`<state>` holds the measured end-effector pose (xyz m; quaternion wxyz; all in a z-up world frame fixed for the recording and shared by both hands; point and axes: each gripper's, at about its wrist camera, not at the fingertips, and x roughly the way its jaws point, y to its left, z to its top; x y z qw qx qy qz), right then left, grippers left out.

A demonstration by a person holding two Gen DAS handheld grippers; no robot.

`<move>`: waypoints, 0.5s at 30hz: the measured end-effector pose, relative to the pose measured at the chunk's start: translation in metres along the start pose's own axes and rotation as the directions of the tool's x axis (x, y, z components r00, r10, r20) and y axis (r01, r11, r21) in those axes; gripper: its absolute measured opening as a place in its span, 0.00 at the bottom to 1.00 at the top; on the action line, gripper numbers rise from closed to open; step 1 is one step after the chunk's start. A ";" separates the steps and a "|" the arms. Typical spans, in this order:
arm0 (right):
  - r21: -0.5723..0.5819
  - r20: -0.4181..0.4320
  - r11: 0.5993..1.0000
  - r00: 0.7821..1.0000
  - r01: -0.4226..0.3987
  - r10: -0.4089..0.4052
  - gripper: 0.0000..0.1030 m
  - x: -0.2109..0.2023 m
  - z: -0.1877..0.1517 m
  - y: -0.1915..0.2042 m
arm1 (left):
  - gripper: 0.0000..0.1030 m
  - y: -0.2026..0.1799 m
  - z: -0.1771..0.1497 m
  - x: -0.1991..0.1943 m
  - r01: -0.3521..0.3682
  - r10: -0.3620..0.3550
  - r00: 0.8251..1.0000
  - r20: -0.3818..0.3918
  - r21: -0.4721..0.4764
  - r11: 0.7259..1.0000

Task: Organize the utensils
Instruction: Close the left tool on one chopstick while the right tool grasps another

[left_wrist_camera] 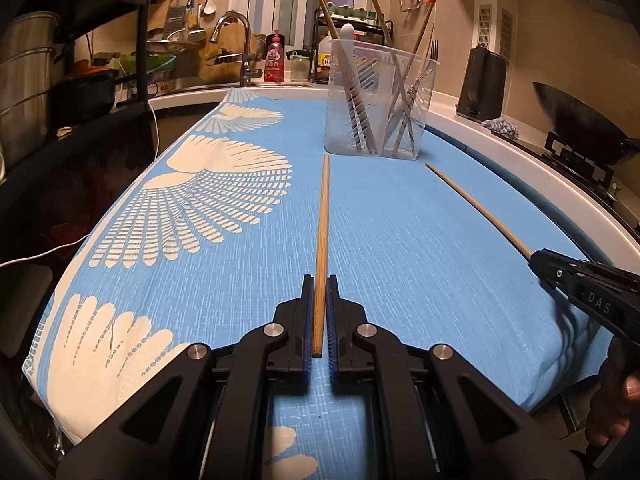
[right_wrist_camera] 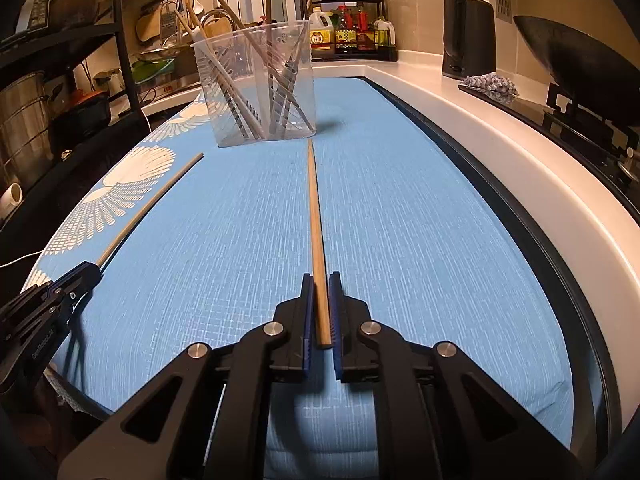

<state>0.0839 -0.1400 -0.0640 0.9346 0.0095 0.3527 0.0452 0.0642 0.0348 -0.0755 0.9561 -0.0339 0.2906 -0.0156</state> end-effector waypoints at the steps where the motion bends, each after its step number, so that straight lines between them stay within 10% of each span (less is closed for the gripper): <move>1: -0.001 0.001 1.000 1.000 0.001 -0.001 0.09 0.000 0.000 0.000 | 0.06 -0.001 -0.001 -0.001 -0.003 0.003 1.000 0.006 0.007 1.000; 15: -0.012 0.024 1.000 1.000 0.016 -0.015 0.10 -0.001 -0.004 0.003 | 0.06 -0.002 -0.007 -0.003 -0.011 0.010 0.999 0.049 0.027 1.000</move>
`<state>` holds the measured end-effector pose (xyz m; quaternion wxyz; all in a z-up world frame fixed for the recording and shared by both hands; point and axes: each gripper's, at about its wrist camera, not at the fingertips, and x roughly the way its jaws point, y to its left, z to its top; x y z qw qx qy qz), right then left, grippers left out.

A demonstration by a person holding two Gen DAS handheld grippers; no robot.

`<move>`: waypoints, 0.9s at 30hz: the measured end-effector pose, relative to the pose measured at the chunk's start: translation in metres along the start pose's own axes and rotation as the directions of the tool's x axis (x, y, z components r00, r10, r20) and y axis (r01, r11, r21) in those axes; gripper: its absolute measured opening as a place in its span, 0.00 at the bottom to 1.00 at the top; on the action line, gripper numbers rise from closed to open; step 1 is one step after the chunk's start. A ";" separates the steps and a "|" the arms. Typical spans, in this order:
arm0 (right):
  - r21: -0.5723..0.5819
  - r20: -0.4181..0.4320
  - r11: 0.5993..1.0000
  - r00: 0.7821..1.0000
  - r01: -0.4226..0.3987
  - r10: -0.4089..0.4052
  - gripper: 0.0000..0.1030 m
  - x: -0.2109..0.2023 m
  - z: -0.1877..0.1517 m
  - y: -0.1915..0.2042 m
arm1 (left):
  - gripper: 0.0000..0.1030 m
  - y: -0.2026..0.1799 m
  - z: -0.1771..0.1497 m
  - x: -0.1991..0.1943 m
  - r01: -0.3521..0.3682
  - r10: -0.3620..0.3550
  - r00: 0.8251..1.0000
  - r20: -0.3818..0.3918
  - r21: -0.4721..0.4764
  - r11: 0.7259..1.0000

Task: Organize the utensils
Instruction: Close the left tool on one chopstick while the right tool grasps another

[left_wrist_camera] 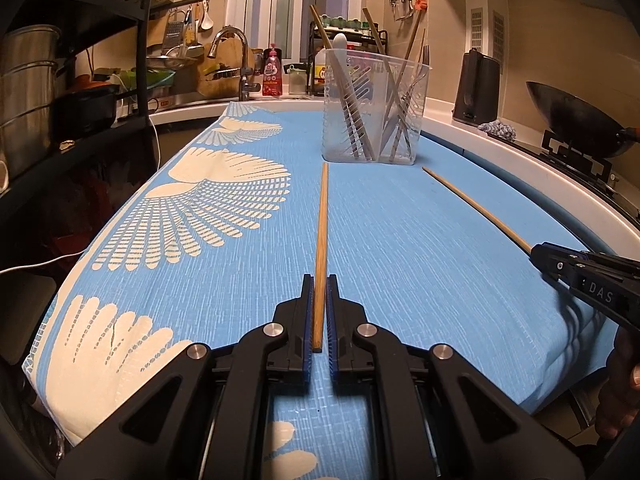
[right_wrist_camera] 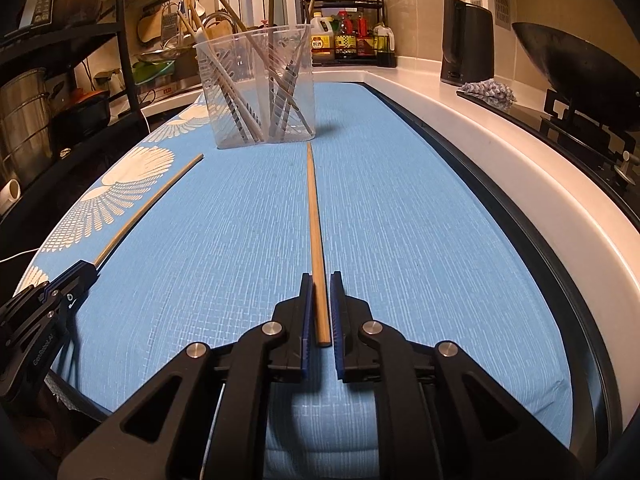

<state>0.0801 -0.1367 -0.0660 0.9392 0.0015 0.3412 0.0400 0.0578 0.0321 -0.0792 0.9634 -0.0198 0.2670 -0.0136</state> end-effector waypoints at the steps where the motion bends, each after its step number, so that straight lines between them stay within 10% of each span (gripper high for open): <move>1: -0.001 0.001 1.000 1.000 0.000 0.000 0.10 0.000 0.000 0.000 | 0.06 0.000 0.000 0.000 -0.001 0.001 1.000 0.000 0.001 1.000; 27: -0.011 0.012 1.000 1.000 -0.001 0.001 0.07 -0.001 -0.002 -0.001 | 0.05 -0.001 0.001 0.001 0.004 -0.004 1.000 -0.006 -0.003 1.000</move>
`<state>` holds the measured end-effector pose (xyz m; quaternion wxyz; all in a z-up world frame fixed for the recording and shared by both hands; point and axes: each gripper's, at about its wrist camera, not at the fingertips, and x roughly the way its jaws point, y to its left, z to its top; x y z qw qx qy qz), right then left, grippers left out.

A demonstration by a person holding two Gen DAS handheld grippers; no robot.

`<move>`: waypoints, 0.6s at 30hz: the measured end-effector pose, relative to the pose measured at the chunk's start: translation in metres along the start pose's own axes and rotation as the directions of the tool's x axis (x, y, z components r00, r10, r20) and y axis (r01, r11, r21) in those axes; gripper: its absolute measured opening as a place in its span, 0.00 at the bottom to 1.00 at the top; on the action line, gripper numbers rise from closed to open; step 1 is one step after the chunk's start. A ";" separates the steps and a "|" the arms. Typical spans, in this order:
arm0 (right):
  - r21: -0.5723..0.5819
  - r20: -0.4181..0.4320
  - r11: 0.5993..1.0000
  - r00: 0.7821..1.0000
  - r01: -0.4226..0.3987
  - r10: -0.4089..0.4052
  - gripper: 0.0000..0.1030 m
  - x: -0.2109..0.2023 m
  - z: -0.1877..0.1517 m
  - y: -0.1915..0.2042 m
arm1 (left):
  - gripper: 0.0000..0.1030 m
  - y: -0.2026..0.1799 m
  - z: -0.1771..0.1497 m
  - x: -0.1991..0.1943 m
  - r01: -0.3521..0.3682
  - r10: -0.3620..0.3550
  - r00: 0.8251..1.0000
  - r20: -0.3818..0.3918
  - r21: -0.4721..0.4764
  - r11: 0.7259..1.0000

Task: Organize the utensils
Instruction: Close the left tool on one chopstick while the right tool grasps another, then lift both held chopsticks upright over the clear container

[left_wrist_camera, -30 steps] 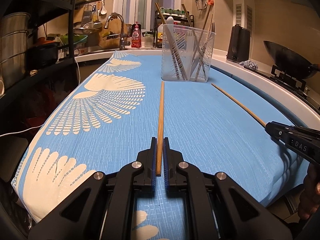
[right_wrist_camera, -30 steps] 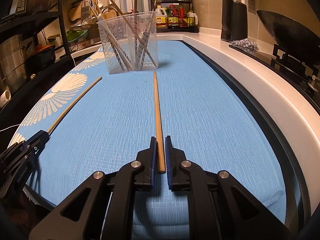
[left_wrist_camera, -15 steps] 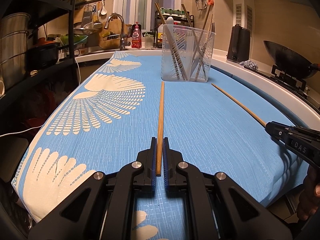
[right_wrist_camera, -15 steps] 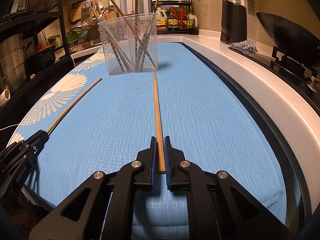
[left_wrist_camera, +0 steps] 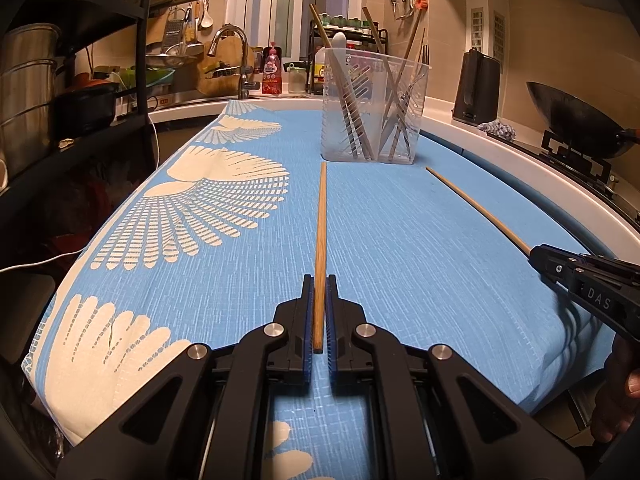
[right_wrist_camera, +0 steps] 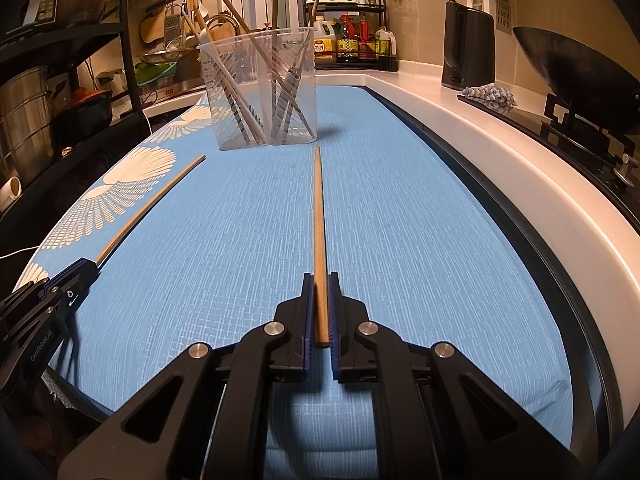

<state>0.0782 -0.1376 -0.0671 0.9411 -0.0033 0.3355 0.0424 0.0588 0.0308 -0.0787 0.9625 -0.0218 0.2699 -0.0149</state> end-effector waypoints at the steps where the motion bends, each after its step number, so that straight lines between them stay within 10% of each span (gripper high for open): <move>1: -0.001 0.000 1.000 1.000 0.000 0.000 0.07 0.000 0.000 0.000 | 0.05 -0.001 0.000 0.000 0.000 0.000 1.000 -0.001 0.001 1.000; 18: -0.007 0.018 1.000 1.000 -0.003 0.003 0.06 -0.012 0.003 0.001 | 0.05 0.004 0.011 -0.015 0.020 -0.019 0.999 0.029 -0.009 1.000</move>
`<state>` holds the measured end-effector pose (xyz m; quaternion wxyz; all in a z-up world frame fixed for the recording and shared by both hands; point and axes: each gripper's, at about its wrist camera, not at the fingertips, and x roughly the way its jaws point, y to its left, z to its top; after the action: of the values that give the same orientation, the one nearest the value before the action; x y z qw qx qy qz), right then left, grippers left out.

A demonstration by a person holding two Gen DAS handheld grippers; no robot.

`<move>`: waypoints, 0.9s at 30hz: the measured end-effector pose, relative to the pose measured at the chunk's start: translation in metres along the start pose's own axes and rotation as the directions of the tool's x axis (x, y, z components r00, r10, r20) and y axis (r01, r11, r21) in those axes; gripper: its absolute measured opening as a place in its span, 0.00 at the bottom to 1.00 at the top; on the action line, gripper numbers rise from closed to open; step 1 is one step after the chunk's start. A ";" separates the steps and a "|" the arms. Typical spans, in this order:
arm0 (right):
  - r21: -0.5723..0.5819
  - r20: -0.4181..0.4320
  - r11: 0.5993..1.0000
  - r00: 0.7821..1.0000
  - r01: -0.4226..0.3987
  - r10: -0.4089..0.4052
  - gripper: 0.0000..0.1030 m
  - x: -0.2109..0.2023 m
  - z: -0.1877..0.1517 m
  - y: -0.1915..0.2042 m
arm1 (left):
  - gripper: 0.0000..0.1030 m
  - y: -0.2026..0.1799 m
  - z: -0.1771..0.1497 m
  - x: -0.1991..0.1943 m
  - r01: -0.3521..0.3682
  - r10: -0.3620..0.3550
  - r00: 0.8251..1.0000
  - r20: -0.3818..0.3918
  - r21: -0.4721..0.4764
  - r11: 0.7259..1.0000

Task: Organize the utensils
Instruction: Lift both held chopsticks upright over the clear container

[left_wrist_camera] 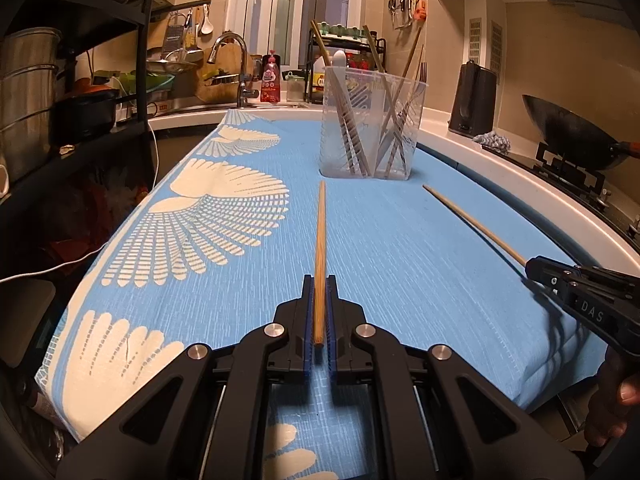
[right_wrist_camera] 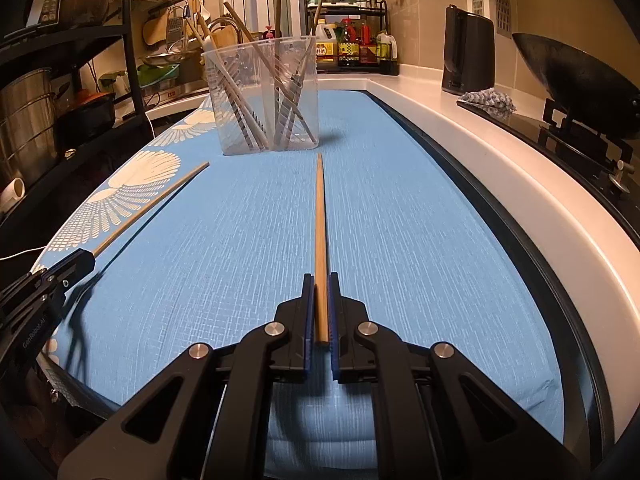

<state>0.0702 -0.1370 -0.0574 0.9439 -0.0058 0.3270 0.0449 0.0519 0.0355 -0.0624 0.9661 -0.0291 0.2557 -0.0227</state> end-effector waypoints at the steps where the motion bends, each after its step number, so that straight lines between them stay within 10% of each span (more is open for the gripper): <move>1: -0.002 0.002 1.000 1.000 0.000 0.000 0.06 -0.001 0.000 0.000 | 0.05 -0.001 0.001 -0.001 0.001 -0.001 1.000 0.004 0.001 1.000; 27: -0.090 0.231 0.996 0.973 0.019 0.002 0.06 -0.066 0.072 0.006 | 0.05 -0.007 0.081 -0.038 0.060 -0.070 0.987 0.147 0.071 0.996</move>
<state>0.0628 -0.1332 0.0399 0.9745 -0.0454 0.2126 0.0562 0.0590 0.0344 0.0271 0.9817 -0.0070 0.1806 -0.0605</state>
